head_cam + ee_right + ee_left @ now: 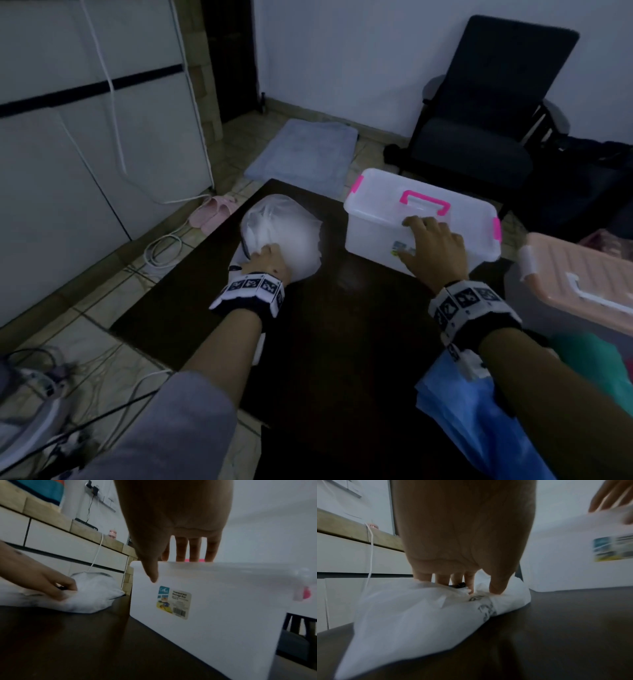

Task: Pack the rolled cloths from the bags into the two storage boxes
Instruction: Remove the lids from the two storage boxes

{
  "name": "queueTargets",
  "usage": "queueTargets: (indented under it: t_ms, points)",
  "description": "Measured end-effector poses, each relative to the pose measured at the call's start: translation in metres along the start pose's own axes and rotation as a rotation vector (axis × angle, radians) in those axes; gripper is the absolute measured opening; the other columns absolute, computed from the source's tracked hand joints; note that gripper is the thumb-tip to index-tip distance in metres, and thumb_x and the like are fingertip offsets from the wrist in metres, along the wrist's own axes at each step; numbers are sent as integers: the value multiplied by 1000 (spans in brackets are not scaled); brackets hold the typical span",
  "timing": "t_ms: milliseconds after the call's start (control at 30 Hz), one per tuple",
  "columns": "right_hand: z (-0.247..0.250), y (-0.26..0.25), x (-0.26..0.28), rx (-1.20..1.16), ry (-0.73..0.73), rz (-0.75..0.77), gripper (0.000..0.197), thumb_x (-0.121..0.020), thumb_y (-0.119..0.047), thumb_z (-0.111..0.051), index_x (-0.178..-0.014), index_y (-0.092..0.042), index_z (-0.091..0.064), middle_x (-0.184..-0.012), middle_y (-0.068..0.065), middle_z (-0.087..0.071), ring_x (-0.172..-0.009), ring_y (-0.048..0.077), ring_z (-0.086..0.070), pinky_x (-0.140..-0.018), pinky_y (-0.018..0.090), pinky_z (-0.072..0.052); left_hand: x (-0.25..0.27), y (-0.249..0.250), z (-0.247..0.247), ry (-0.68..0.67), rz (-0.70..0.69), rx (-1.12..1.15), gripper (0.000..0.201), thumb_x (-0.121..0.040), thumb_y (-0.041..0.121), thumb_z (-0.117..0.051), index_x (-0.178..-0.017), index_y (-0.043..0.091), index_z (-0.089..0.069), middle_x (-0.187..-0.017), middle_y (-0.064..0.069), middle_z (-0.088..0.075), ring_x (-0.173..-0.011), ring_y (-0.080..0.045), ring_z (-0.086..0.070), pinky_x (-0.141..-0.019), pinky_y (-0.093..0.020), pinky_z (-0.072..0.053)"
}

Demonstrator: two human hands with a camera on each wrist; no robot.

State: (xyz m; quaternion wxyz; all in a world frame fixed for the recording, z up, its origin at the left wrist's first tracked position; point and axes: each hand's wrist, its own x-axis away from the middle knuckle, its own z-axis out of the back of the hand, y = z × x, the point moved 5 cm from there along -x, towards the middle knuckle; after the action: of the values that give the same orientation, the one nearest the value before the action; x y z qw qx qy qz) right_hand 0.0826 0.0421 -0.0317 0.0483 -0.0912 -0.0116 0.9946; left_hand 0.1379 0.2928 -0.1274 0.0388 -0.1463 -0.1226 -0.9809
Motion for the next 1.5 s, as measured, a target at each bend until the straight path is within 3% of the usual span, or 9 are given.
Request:
queueTargets:
  t_ms: [433, 600, 733, 900, 1033, 1133, 1267, 1367, 1500]
  points:
    - [16, -18, 30, 181, -77, 111, 33, -90, -18, -55, -122, -16, -48, -117, 3, -48, -105, 25, -53, -80, 35, -44, -66, 35, 29, 131, -14, -95, 56, -85, 39, -59, -128, 6, -46, -139, -20, -29, -129, -37, -28, -107, -42, -29]
    - [29, -32, 63, 65, -110, 164, 45, -34, -10, -90, -69, -11, -62, -66, 6, -56, -51, 26, -57, -38, 28, -38, -59, 37, 44, 180, -6, -21, 67, -80, 38, -67, -130, 5, -36, -135, -19, -39, -127, -37, -35, -102, -45, -34]
    - [42, -19, 71, -105, -176, 169, 37, -82, -22, -65, -118, -22, -56, -112, -1, -52, -107, 19, -52, -80, 31, -44, -53, 38, 57, 149, -10, -5, 69, -82, 42, -63, -135, 8, -35, -143, -17, -30, -133, -36, -28, -104, -49, -29]
    - [79, 52, 59, -555, 239, -137, 17, -89, -8, -55, -103, -8, -65, -96, 4, -54, -92, 18, -51, -73, 20, -27, -30, 59, 92, 275, -143, 191, 49, -95, 31, -46, -132, -1, -44, -139, -25, -40, -126, -37, -41, -102, -42, -37]
    - [33, 116, 45, -529, 27, -551, 36, -98, -22, -42, -121, 5, -49, -122, 29, -51, -109, 41, -50, -87, 37, -38, -9, 85, 80, 15, -151, 255, 53, -97, 42, -38, -126, 0, -50, -126, -24, -54, -112, -35, -55, -97, -36, -43]
    - [3, 125, 44, -521, -135, -580, 44, -101, -26, -33, -118, 11, -49, -119, 30, -55, -107, 40, -53, -80, 34, -38, 5, 96, 57, -207, -79, 359, 63, -96, 51, -35, -130, -1, -46, -128, -23, -52, -112, -36, -55, -98, -42, -46]
    - [0, 122, 44, -431, -87, -568, 21, -97, -2, -35, -88, 2, -54, -115, 28, -56, -107, 40, -53, -85, 36, -39, 11, 100, 55, -99, -72, 287, 54, -100, 40, -31, -127, -4, -49, -130, -25, -50, -117, -36, -51, -92, -35, -42]
    - [-8, 130, 44, -472, -38, -584, 38, -90, 6, -37, -58, -13, -32, -95, 26, -58, -100, 42, -55, -76, 37, -37, 12, 99, 55, -89, -92, 280, 55, -101, 40, -27, -128, -3, -47, -133, -24, -48, -119, -37, -48, -95, -36, -39]
    - [-12, 132, 43, -515, -81, -630, 24, -88, 7, -37, -70, -2, -50, -87, 20, -54, -105, 42, -51, -76, 35, -34, 12, 92, 58, -13, -112, 352, 41, -101, 24, -33, -122, -3, -54, -127, -23, -55, -117, -37, -51, -94, -35, -40]
